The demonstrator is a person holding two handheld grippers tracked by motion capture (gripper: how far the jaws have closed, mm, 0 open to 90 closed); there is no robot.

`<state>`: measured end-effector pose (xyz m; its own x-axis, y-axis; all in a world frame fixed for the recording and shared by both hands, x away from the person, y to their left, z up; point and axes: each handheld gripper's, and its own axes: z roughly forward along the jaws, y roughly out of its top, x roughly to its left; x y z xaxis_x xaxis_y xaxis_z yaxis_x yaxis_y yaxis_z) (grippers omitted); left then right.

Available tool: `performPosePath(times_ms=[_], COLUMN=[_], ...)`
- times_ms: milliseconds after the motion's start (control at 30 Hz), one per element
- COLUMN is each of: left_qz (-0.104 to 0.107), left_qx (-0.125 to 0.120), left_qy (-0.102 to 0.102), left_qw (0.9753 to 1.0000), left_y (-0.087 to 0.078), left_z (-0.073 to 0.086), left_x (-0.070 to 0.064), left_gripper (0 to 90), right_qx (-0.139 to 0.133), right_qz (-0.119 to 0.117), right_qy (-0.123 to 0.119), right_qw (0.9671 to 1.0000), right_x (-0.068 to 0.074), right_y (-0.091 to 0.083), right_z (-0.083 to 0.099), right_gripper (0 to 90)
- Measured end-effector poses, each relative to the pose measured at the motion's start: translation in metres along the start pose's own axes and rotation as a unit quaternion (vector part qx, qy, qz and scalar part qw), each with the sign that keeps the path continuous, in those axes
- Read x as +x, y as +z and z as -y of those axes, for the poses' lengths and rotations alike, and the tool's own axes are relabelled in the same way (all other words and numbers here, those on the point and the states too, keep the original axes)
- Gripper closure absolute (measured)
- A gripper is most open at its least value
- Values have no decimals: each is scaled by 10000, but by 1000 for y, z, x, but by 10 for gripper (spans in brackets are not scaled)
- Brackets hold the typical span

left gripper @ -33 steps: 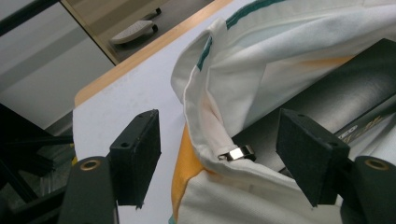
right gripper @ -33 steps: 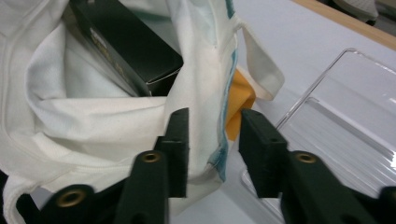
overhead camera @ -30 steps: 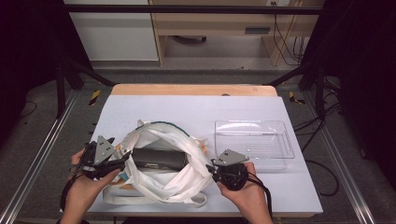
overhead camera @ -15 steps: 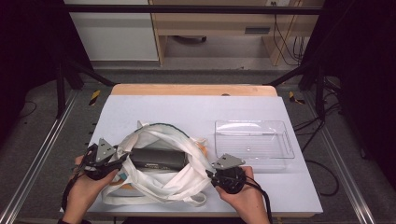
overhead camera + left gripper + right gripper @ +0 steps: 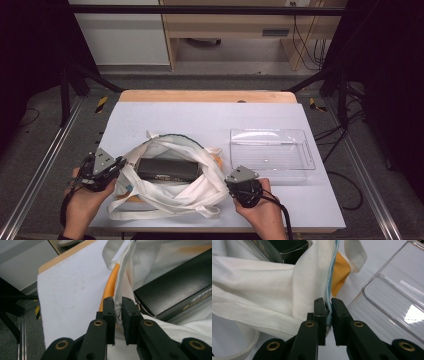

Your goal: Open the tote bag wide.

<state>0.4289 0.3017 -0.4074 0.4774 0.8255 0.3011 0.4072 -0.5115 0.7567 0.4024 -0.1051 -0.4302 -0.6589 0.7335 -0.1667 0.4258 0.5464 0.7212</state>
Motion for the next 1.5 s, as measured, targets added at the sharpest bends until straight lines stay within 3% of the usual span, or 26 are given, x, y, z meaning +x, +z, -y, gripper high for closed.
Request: performPosePath(times_ms=[100, 400, 567, 667, 1267, 1500], left_qz=[-14, 122, 274, 275, 383, 380], left_qx=[160, 305, 324, 400, 539, 462], left_qy=[-15, -50, -219, -159, -28, -53], left_qw=[9999, 9994, 9989, 9987, 9978, 9982], left_y=[9, 30, 34, 37, 27, 24], left_z=[7, 18, 23, 24, 28, 30], left_x=[3, 4, 7, 6, 3, 2], left_gripper=[822, 820, 821, 821, 824, 822], right_qx=[26, 114, 205, 271, 324, 264], right_qz=[-7, -19, -45, -56, -2, 9], right_qy=[-16, -17, 6, -4, 60, 89], right_qw=[10000, 9999, 9998, 9996, 9995, 9996], right_x=[0, -1, -2, -3, -11, -12], right_y=[2, 9, 12, 15, 16, 16], right_z=[1, 4, 6, 8, 13, 15], right_gripper=[835, 836, 841, 845, 847, 843])
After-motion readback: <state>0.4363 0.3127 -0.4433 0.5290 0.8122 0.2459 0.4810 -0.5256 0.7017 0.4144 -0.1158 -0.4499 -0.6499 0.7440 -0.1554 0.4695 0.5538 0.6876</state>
